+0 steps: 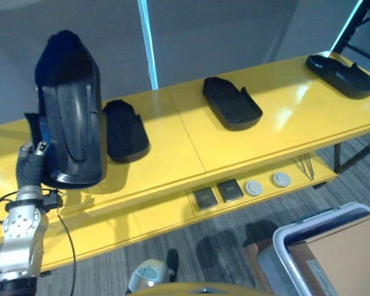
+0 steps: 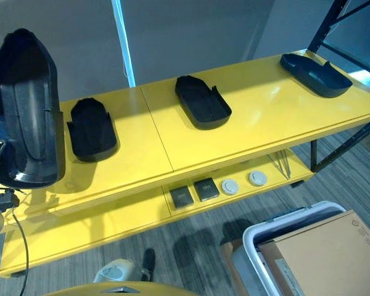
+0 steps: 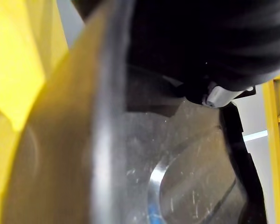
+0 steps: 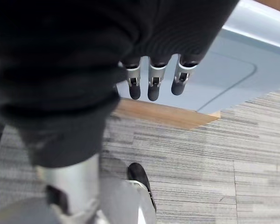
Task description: Move parts from the plastic box to the shelf.
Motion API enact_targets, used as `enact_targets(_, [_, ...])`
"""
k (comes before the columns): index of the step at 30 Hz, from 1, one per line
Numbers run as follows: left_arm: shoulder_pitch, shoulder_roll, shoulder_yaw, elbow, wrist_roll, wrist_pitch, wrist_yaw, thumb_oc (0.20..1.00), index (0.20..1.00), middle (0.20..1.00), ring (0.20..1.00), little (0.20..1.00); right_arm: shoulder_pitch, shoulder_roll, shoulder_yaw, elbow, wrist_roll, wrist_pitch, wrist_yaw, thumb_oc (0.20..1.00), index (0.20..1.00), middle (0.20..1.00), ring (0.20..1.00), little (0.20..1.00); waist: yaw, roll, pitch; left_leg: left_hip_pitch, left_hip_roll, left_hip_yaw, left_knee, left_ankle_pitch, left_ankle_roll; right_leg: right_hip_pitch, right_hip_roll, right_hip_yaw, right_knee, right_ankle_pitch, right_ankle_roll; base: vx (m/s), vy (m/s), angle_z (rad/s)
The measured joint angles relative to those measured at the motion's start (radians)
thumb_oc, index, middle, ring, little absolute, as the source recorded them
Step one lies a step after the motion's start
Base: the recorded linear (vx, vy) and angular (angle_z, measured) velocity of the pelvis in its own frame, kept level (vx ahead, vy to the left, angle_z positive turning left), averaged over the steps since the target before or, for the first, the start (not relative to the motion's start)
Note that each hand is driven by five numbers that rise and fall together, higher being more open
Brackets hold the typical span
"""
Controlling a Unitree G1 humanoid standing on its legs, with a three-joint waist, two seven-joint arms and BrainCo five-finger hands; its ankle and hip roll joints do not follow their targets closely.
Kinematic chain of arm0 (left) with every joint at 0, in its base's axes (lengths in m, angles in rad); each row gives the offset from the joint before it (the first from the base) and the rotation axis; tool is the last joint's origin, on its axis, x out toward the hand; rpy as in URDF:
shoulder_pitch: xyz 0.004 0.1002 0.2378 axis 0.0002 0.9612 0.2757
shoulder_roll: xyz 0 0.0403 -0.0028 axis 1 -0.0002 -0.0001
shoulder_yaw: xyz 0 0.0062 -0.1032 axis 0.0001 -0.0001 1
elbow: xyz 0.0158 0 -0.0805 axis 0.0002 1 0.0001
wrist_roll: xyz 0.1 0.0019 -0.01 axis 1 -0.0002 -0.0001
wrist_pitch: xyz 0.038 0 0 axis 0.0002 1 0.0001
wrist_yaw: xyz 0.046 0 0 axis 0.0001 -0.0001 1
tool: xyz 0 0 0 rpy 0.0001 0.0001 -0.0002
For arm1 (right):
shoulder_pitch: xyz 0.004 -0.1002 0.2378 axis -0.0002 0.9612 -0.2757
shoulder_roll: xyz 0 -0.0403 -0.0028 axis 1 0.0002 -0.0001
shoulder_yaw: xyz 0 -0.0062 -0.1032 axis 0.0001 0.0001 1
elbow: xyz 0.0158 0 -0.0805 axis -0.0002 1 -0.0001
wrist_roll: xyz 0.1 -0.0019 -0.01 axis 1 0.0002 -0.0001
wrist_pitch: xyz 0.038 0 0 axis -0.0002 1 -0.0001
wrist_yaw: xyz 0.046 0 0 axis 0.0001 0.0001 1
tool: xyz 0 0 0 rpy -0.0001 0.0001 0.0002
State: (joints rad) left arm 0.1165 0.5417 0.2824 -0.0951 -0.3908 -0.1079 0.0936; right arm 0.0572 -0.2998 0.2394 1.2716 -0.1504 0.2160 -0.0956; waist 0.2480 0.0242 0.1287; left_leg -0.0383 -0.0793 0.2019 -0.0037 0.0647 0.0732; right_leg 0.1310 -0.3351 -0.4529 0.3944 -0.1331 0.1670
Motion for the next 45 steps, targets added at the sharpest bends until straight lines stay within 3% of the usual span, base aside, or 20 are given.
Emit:
enact_targets(2, [-0.057,0.035,-0.035,0.004,0.0,-0.032,0.017,0.2,0.2,0.2,0.2,0.2,0.021,-0.041,-0.065,-0.041,0.067,-0.049,-0.019,1.0,1.0,1.0,1.0,1.0,-0.082,0.024,0.036,0.028,-0.034,-0.109,0.01,0.008,0.044,-0.224,-0.015,0.225,0.416,0.018,0.005,0.01,-0.105,0.84])
enact_targets(4, [-0.088,0.081,-0.075,0.005,0.0,-0.044,0.042,0.2,0.2,0.2,0.2,0.2,0.007,-0.017,-0.082,-0.039,0.065,-0.072,-0.013,1.0,1.0,1.0,1.0,1.0,-0.128,0.039,0.067,0.032,-0.011,-0.179,-0.001,0.025,0.025,-0.301,0.139,0.333,0.357,-0.044,0.004,0.1,-0.253,1.1])
enact_targets(7, [-0.15,0.076,-0.142,0.004,0.002,-0.041,0.053,0.2,0.2,0.2,0.2,0.2,0.008,0.022,-0.083,-0.018,0.064,-0.103,-0.012,1.0,1.0,1.0,1.0,1.0,-0.182,0.019,0.073,0.019,-0.024,-0.263,-0.054,0.026,-0.012,-0.36,0.292,0.348,-0.09,-0.007,-0.034,0.14,-0.206,1.31])
enact_targets(11, [-0.036,0.017,-0.144,-0.085,0.004,-0.016,0.083,0.2,0.2,0.2,0.2,0.2,-0.008,0.02,-0.078,0.032,0.066,-0.107,-0.009,1.0,1.0,1.0,1.0,1.0,-0.139,0.012,0.061,0.041,-0.07,-0.23,-0.058,0.074,0.048,-0.372,0.318,0.311,0.032,0.001,-0.105,0.11,-0.169,0.77])
enact_targets(15, [-0.033,-0.004,-0.132,-0.083,0.005,0.03,0.102,0.2,0.2,0.2,0.2,0.2,-0.104,-0.001,-0.105,-0.002,0.066,-0.125,-0.002,1.0,1.0,1.0,1.0,1.0,-0.089,0.005,0.045,0.021,-0.021,-0.224,-0.048,0.056,-0.023,-0.22,0.357,0.298,-0.097,-0.052,-0.14,0.1,-0.13,-0.22])
enact_targets(18, [-0.049,-0.004,-0.141,-0.073,0.005,0.041,0.093,0.2,0.2,0.2,0.2,0.2,-0.008,-0.009,-0.098,0.002,0.064,-0.118,0.005,1.0,1.0,1.0,1.0,1.0,-0.119,-0.029,0.023,-0.035,0.001,-0.196,0.017,-0.007,-0.08,-0.19,0.365,0.248,-0.15,0.012,-0.2,0.0,-0.086,0.18])
enact_targets(21, [-0.106,-0.014,-0.197,-0.037,0.004,0.051,0.064,0.2,0.2,0.2,0.2,0.2,0.057,-0.007,-0.095,0.006,0.073,-0.098,0.004,1.0,1.0,1.0,1.0,1.0,-0.182,-0.047,0.042,-0.101,0.097,0.018,0.128,-0.065,-0.128,-0.169,0.31,0.125,-0.223,0.054,-0.252,-0.06,0.041,1.12])
enact_targets(22, [-0.141,-0.022,-0.232,-0.009,0.004,0.051,0.053,0.2,0.2,0.2,0.2,0.2,0.056,-0.011,-0.095,0.01,0.086,-0.098,0.003,1.0,1.0,1.0,1.0,1.0,-0.199,-0.044,0.048,-0.115,0.162,0.056,0.141,-0.05,-0.16,-0.166,0.3,0.102,-0.248,0.062,-0.248,0.06,0.157,0.79])
enact_targets(25, [-0.151,-0.057,-0.24,0.003,0.005,0.053,0.045,0.2,0.2,0.2,0.2,0.2,-0.03,-0.071,-0.147,0.008,0.085,-0.114,0.004,1.0,1.0,1.0,1.0,1.0,-0.226,0.039,0.082,0.003,0.358,-0.084,0.008,0.011,-0.258,-0.148,0.284,0.129,-0.289,0.099,-0.184,0.14,0.413,0.02])
enact_targets(29, [-0.159,-0.081,-0.232,0.0,0.003,0.045,0.032,0.2,0.2,0.2,0.2,0.2,0.009,-0.081,-0.139,0.004,0.085,-0.101,0.005,1.0,1.0,1.0,1.0,1.0,-0.236,0.064,0.068,0.061,0.4,-0.106,0.043,0.023,-0.239,-0.19,0.169,0.189,-0.211,0.097,-0.105,0.19,0.653,0.16])
enact_targets(30, [-0.163,-0.078,-0.241,0.01,0.003,0.044,0.029,0.2,0.2,0.2,0.2,0.2,0.011,-0.113,-0.133,-0.009,0.085,-0.097,0.006,1.0,1.0,1.0,1.0,1.0,-0.235,0.067,0.07,0.072,0.384,-0.12,0.066,-0.006,-0.205,-0.235,0.116,0.226,-0.127,0.075,-0.065,0.16,0.576,-0.15])
enact_targets(31, [-0.164,-0.074,-0.238,0.03,0.004,0.044,0.026,0.2,0.2,0.2,0.2,0.2,0.007,-0.146,-0.131,-0.009,0.084,-0.091,0.005,1.0,1.0,1.0,1.0,1.0,-0.25,0.074,0.073,0.11,0.329,-0.124,0.071,-0.082,-0.296,-0.257,0.059,0.286,-0.092,0.089,-0.009,0.19,0.689,-0.5])
enact_targets(32, [-0.16,-0.05,-0.221,0.049,0.003,0.046,0.038,0.2,0.2,0.2,0.2,0.2,-0.013,-0.105,-0.128,-0.003,0.084,-0.086,0.013,1.0,1.0,1.0,1.0,1.0,-0.234,0.005,0.096,0.058,0.214,-0.117,0.223,-0.196,-0.222,-0.227,-0.021,0.349,-0.187,0.202,-0.086,0.15,0.655,-0.51])
enact_targets(33, [-0.16,-0.034,-0.215,0.049,0.004,0.046,0.039,0.2,0.2,0.2,0.2,0.2,-0.009,-0.081,-0.135,-0.005,0.085,-0.082,0.022,1.0,1.0,1.0,1.0,1.0,-0.23,-0.004,0.104,0.015,0.191,-0.104,0.312,-0.247,-0.189,-0.231,-0.046,0.37,-0.212,0.314,-0.106,0.13,0.623,-0.45])
enact_targets(35, [-0.172,0.029,-0.214,0.044,0.004,0.047,0.048,0.2,0.2,0.2,0.2,0.2,0.054,-0.013,-0.167,-0.041,0.106,-0.087,0.024,1.0,1.0,1.0,1.0,1.0,-0.218,-0.024,0.112,-0.034,0.124,-0.064,0.428,-0.308,-0.1,-0.235,-0.111,0.383,-0.288,0.567,-0.104,0.03,0.477,-0.14])
enact_targets(36, [-0.18,0.062,-0.205,0.048,0.003,0.048,0.055,0.2,0.2,0.2,0.2,0.2,0.067,0.009,-0.167,-0.042,0.106,-0.087,0.025,1.0,1.0,1.0,1.0,1.0,-0.214,-0.021,0.121,-0.057,0.104,-0.04,0.461,-0.332,-0.062,-0.239,-0.129,0.361,-0.283,0.579,-0.092,-0.03,0.355,-0.31])
enact_targets(38, [-0.098,0.094,-0.11,0.041,0.001,0.045,0.053,0.2,0.2,0.2,0.2,0.2,0.075,0.032,-0.166,-0.073,0.104,-0.101,0.025,1.0,1.0,1.0,1.0,1.0,-0.172,-0.035,0.132,-0.056,0.078,0.06,0.448,-0.33,-0.016,-0.26,-0.138,0.189,-0.287,0.538,-0.065,-0.01,0.272,-0.91])
enact_targets(39, [-0.059,0.072,-0.065,0.051,0.001,0.052,0.056,0.2,0.2,0.2,0.2,0.2,0.091,0.03,-0.17,-0.112,0.092,-0.104,0.029,1.0,1.0,1.0,1.0,1.0,-0.176,-0.037,0.127,-0.04,0.059,0.076,0.398,-0.309,0.008,-0.259,-0.098,0.162,-0.229,0.416,-0.026,0.02,0.152,-1.01])
enact_targets(41, [-0.022,0.066,-0.05,0.051,-0.001,0.053,0.053,0.2,0.2,0.2,0.2,0.2,0.102,0.028,-0.163,-0.166,0.064,-0.11,0.028,1.0,1.0,1.0,1.0,1.0,-0.188,-0.008,0.137,0.014,0.039,0.052,0.209,-0.19,0.014,-0.228,0.059,0.236,-0.153,0.202,0.019,0.03,-0.003,0.0])
enact_targets(45, [-0.07,0.038,-0.06,0.013,0.0,0.06,0.053,0.2,0.2,0.2,0.2,0.2,0.095,0.021,-0.149,-0.157,0.065,-0.124,0.025,1.0,1.0,1.0,1.0,1.0,-0.186,-0.036,0.121,0.04,0.0,0.021,0.078,-0.099,0.004,-0.173,0.118,0.255,-0.196,0.132,0.015,0.03,-0.112,0.36])
